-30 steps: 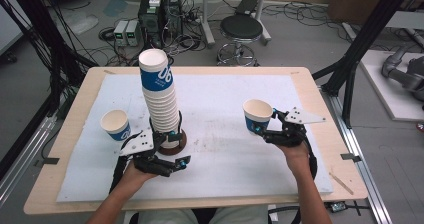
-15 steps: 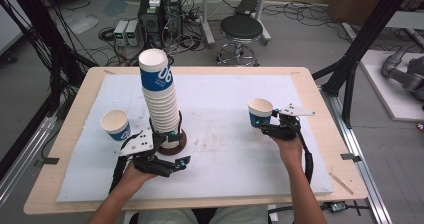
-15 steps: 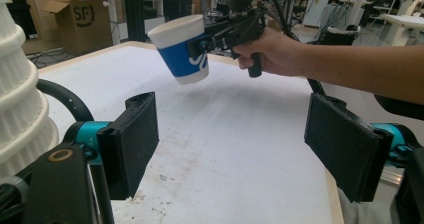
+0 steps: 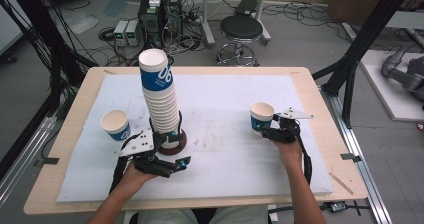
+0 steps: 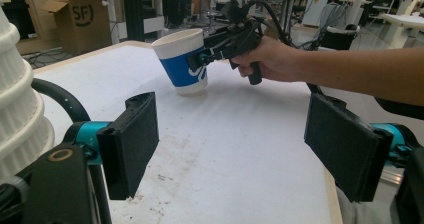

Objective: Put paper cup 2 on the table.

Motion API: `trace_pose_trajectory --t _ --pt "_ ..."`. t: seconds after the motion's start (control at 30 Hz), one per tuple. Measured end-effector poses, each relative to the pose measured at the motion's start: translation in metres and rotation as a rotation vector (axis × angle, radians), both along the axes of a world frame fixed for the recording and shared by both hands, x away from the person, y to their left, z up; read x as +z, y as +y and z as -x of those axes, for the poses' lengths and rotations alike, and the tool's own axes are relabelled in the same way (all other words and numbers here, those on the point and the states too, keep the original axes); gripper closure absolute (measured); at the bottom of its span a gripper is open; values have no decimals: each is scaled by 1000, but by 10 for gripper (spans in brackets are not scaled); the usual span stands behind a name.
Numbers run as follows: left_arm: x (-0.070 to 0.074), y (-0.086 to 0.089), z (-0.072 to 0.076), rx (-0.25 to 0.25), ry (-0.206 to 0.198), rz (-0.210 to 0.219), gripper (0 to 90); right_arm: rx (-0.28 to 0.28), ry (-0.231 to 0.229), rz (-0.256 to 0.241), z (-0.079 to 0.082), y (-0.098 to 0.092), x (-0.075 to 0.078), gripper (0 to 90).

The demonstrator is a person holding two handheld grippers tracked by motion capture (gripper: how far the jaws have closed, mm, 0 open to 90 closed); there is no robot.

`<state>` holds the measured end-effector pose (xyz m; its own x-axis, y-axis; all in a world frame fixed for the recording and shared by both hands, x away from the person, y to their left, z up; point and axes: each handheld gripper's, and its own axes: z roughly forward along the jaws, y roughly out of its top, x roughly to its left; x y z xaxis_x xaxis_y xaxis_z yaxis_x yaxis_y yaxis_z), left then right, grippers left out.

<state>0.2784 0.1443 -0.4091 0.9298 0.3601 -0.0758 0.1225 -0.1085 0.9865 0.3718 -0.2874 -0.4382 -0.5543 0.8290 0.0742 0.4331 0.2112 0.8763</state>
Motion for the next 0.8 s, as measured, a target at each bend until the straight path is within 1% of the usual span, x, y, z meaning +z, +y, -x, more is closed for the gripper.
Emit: trace_pose_trajectory --t 0.03,0.07,0.13,0.23,0.27,0.3,0.37,0.43,0.53,0.57,0.77,0.8 --pt "0 0 0 -1 0 0 217 4 3 18 1 -1 0 263" --pt "0 0 0 -1 0 0 217 4 3 18 1 -1 0 263" --pt "0 0 0 1 2 -1 217 16 7 46 4 -1 1 255" --pt "-1 -1 0 -1 4 0 217 19 8 55 5 -2 1 248" --pt "-1 -1 0 -1 5 -2 217 21 12 53 5 -2 1 246" --pt "-1 -1 0 -3 5 -2 217 24 40 49 6 -3 0 243" --pt "-1 -1 0 -4 6 -1 218 23 36 56 7 -4 -2 242" --pt "-1 -1 0 -6 9 1 218 20 49 47 9 -7 -5 229" --pt "-1 -1 0 -6 8 2 218 16 39 36 10 -10 -5 203" --pt "-1 -1 0 -6 8 4 218 12 48 33 12 -10 -4 194" --pt "0 0 0 -7 9 3 214 24 49 27 16 -12 -4 194" --pt "0 0 0 -3 10 6 214 27 54 16 18 -12 -3 194"
